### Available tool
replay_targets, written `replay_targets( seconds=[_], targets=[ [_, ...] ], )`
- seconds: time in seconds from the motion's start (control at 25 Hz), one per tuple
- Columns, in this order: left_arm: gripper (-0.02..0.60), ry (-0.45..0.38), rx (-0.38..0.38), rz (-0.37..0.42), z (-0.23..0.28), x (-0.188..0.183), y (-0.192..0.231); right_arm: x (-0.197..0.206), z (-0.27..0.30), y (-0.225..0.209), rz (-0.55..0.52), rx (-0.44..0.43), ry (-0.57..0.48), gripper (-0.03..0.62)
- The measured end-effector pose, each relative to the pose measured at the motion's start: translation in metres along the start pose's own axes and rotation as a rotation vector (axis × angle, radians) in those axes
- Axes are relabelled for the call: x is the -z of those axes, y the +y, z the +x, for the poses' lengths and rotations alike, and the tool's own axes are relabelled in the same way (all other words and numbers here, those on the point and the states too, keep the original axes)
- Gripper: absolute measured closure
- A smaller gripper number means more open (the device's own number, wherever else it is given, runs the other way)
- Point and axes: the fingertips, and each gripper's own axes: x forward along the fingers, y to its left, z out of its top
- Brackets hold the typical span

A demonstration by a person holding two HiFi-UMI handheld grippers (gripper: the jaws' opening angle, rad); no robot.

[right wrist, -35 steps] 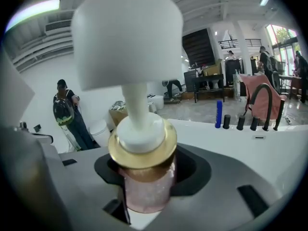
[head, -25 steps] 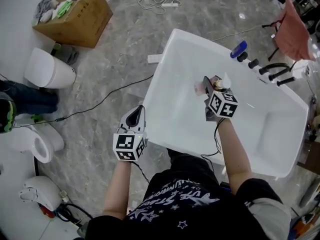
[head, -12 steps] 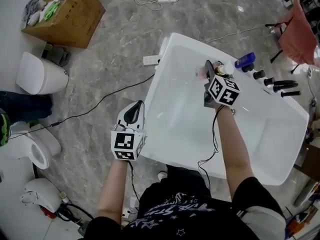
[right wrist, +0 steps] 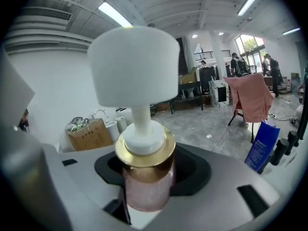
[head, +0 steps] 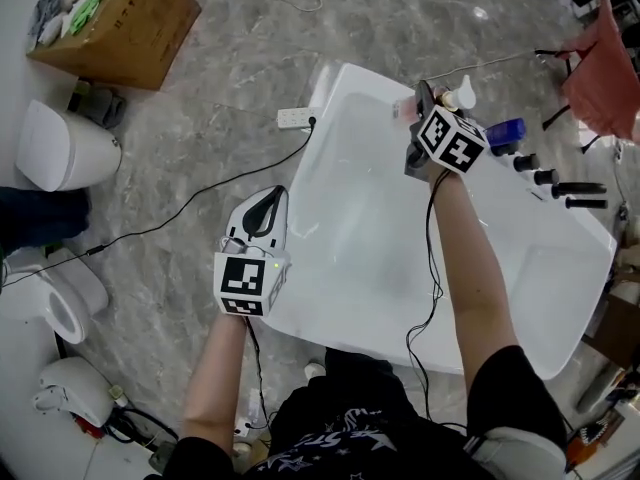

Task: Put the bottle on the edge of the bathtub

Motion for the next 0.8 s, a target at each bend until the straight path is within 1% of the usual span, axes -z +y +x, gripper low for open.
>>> replay_targets(
  seconds=[0.08,0.16,0.36,0.56,0.8],
  targets=[
    [0.566,-0.008,-0.015,0.004,0.006,-0.001,0.009,-0.004,0.015,0.000,0.005,0.022,-0.004,0.381],
    [0.567,-0.014,-0.028,-0.011,0.012,-0.001,0.015,-0.006,0.026,-0.001,-0.001,0.035,-0.002,0.381],
    [0.566,-0.014,-0.030,-0.030,0.020,0.001,0.021,-0.010,0.045,-0.005,-0.005,0.069,-0.003,0.381],
    [0.566,-0.026,-0.037,-0.064,0.025,0.001,0.025,-0.012,0.061,-0.008,0.007,0.091,-0.006,0.381],
    [0.568,-0.026,-0.047,-0.096,0.028,0.007,0.033,-0.007,0.077,-0.002,-0.043,0.122,0.007,0.382]
  ],
)
